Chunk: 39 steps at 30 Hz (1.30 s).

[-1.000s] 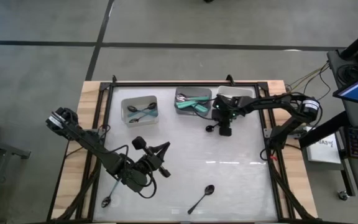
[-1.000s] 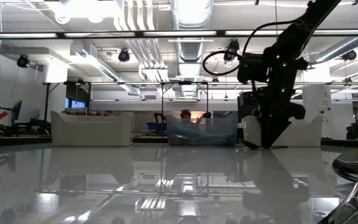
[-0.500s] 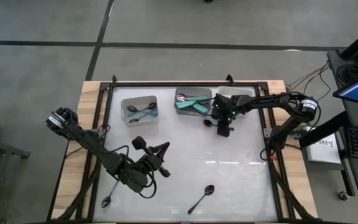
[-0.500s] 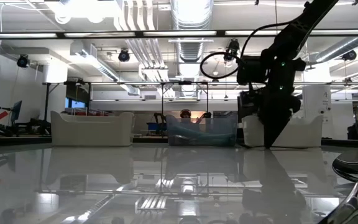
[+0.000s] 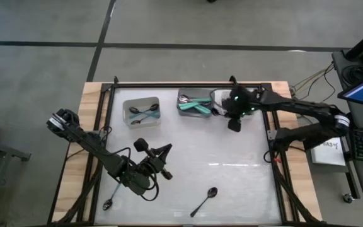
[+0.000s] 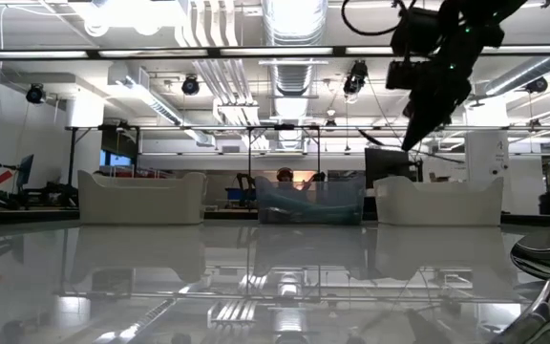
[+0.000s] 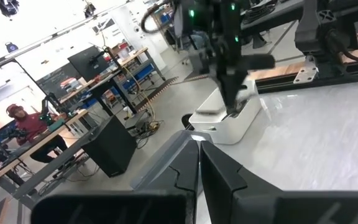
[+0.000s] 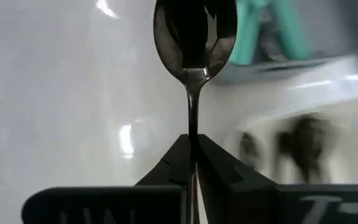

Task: Sort silverware by color (type)
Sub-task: Put the black spoon into the white bin

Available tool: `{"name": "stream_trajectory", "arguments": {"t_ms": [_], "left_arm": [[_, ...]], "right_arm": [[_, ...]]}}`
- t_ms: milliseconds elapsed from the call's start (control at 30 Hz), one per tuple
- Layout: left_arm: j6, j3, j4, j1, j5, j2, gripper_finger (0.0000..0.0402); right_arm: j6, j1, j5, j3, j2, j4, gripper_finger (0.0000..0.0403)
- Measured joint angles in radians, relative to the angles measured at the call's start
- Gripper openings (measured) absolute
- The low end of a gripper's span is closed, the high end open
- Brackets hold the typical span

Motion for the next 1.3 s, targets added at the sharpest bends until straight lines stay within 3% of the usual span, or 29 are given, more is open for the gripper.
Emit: {"name": "stream_trajectory", "arguments": {"t_ms": [200, 433, 567, 867, 967, 1100, 1200, 1300], "left_arm": [[0.0, 0.0, 0.0, 0.0, 0.0, 0.0, 0.0], [-0.018, 0.0, 0.001, -0.002, 0.0, 0.0, 0.0], [-0.028, 0.0, 0.001, -0.012, 0.0, 0.0, 0.0], [-0.03, 0.0, -0.005, -0.018, 0.0, 0.0, 0.0], [-0.03, 0.0, -0.006, -0.018, 0.0, 0.0, 0.0], [-0.03, 0.0, -0.006, -0.018, -0.001, 0.0, 0.0], [-0.03, 0.0, -0.007, -0.018, -0.001, 0.0, 0.0], [-0.03, 0.0, -0.007, -0.02, -0.001, 0.0, 0.0]], "right_arm": [[-0.073, -0.051, 0.246, 0.037, -0.002, -0.077, 0.0009], [-0.095, -0.175, 0.255, 0.027, 0.134, -0.097, 0.0009], [0.005, -0.221, 0.263, 0.027, 0.211, -0.111, 0.0026], [0.027, -0.213, 0.255, 0.084, 0.186, -0.196, 0.0093], [0.072, -0.188, 0.215, 0.106, 0.152, -0.255, 0.0106], [0.196, -0.109, 0.018, 0.106, 0.108, -0.271, 0.0105], [0.311, 0.004, -0.092, 0.082, 0.1, -0.257, 0.0099], [0.408, 0.175, -0.112, 0.065, 0.104, -0.207, 0.0094]]}}
